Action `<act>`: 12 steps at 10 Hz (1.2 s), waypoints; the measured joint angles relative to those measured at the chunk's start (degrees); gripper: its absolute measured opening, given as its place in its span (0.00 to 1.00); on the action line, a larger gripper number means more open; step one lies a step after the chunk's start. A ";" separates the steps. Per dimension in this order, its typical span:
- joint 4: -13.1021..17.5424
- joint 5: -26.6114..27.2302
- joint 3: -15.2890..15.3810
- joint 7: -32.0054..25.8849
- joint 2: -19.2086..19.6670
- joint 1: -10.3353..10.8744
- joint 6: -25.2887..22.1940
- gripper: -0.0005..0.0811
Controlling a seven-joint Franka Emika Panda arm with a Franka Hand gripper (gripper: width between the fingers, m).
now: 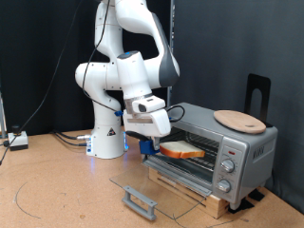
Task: Make a piece of toast with the oven
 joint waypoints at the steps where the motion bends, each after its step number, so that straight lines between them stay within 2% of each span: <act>1: -0.18 0.07 0.14 0.46 -1.72 0.34 -0.90 0.55; 3: -0.85 -0.23 0.81 1.83 -4.38 0.48 -2.04 0.55; 5: -1.27 -1.61 1.89 3.52 -5.16 -0.02 -2.03 0.56; 8: -1.64 -3.77 3.51 4.39 -4.95 -1.68 -1.89 0.57; 12: -1.58 -6.44 5.41 6.09 -2.35 -4.78 -1.76 0.57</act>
